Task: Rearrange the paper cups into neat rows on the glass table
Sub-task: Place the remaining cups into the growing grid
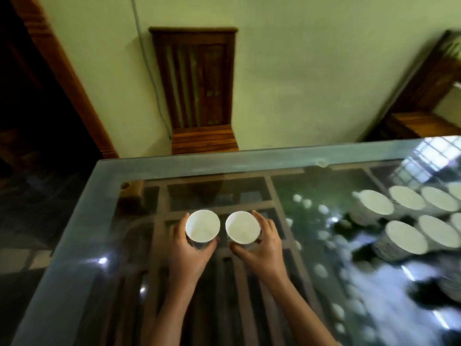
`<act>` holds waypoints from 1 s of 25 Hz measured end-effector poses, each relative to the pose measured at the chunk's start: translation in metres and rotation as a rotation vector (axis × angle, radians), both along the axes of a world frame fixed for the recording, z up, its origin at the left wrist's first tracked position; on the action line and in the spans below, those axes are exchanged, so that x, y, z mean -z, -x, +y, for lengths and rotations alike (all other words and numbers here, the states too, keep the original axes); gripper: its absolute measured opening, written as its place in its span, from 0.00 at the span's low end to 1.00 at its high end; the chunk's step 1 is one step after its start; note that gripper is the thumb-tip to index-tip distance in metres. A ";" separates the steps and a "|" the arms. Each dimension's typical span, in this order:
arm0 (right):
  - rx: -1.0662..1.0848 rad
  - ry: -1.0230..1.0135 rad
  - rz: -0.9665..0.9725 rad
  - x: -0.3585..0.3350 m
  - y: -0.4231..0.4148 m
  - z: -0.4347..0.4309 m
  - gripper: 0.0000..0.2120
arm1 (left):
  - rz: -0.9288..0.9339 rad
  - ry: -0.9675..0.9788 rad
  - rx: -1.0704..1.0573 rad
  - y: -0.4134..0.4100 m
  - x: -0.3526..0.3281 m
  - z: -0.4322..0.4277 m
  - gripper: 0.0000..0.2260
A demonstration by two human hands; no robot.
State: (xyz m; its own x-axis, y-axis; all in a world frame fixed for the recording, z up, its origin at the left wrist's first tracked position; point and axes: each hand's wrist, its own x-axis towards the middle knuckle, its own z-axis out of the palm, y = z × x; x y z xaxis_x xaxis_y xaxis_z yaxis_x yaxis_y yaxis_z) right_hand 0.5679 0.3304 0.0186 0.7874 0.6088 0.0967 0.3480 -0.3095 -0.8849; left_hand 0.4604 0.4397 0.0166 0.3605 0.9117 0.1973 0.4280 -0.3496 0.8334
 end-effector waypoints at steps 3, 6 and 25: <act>0.140 0.010 -0.002 -0.007 -0.013 -0.093 0.39 | 0.012 0.040 0.150 -0.025 -0.008 -0.069 0.35; 0.273 0.048 -0.034 -0.013 -0.028 -0.188 0.39 | -0.022 0.083 0.340 -0.060 -0.012 -0.149 0.32; 0.351 0.086 -0.021 0.002 -0.083 -0.395 0.38 | 0.032 0.094 0.576 -0.204 -0.009 -0.353 0.32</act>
